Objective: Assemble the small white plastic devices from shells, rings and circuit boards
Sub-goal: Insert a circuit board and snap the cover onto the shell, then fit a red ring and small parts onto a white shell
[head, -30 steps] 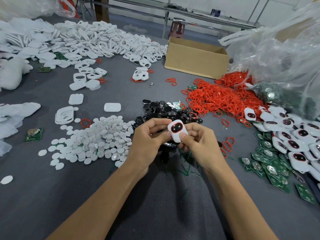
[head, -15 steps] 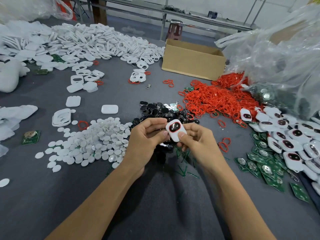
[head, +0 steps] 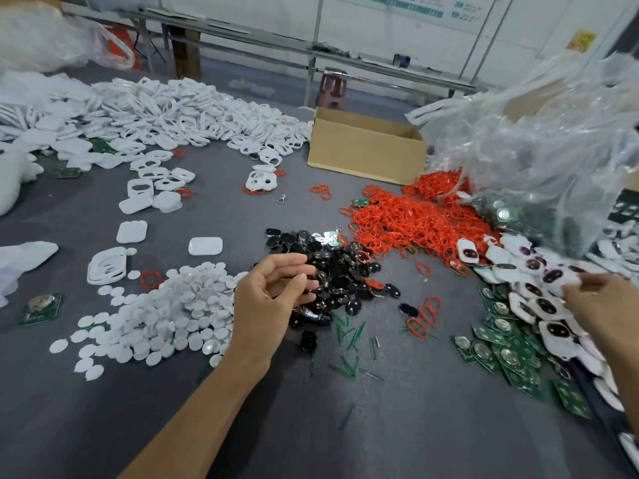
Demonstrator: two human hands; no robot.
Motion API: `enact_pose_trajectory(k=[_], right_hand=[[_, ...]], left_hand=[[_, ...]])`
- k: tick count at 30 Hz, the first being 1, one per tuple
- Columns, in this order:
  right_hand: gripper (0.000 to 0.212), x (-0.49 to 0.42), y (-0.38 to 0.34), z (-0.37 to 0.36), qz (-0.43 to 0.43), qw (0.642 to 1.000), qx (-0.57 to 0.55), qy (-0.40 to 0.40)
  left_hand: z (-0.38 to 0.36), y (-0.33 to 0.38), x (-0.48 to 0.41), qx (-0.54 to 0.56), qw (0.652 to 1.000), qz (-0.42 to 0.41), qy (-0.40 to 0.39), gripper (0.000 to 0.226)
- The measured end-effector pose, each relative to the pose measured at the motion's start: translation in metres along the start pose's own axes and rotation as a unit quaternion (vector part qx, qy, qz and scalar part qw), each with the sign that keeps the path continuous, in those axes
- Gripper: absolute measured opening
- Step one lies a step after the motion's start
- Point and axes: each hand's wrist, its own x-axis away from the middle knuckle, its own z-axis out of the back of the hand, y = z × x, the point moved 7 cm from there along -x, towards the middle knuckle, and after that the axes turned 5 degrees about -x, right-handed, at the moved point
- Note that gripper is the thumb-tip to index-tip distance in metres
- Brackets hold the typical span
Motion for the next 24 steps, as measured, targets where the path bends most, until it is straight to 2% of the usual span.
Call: enact_pose_trajectory(k=[4, 8, 11, 15, 17, 20, 22, 24], right_hand=[[0.035, -0.003, 0.0, -0.004, 0.032, 0.999, 0.039, 0.008], [0.022, 0.011, -0.045, -0.014, 0.157, 0.986, 0.047, 0.025], [0.018, 0.043, -0.097, -0.035, 0.251, 0.968, -0.001, 0.002], [0.017, 0.095, -0.167, -0.081, 0.353, 0.929, -0.045, -0.105], [0.018, 0.122, -0.201, -0.106, 0.386, 0.904, -0.053, -0.176], [0.019, 0.158, -0.244, -0.141, 0.43, 0.861, -0.052, -0.269], [0.021, 0.174, -0.27, -0.158, 0.452, 0.84, -0.056, -0.297], [0.022, 0.181, -0.293, -0.174, 0.45, 0.833, -0.058, -0.316]], left_hand=[[0.006, 0.001, -0.001, 0.009, 1.0, -0.003, 0.025, 0.029], [0.018, 0.003, -0.004, 0.012, 0.997, -0.013, 0.074, 0.036], [0.026, 0.006, -0.005, 0.014, 0.994, -0.03, 0.104, 0.039], [0.019, 0.009, -0.002, -0.045, 0.996, -0.034, 0.076, 0.041], [0.009, 0.011, 0.002, -0.098, 0.994, -0.04, 0.027, 0.043], [-0.006, 0.02, 0.009, -0.183, 0.979, -0.08, -0.043, 0.035], [-0.011, 0.021, 0.012, -0.208, 0.971, -0.103, -0.059, 0.033], [-0.012, 0.02, 0.012, -0.223, 0.965, -0.122, -0.057, 0.028]])
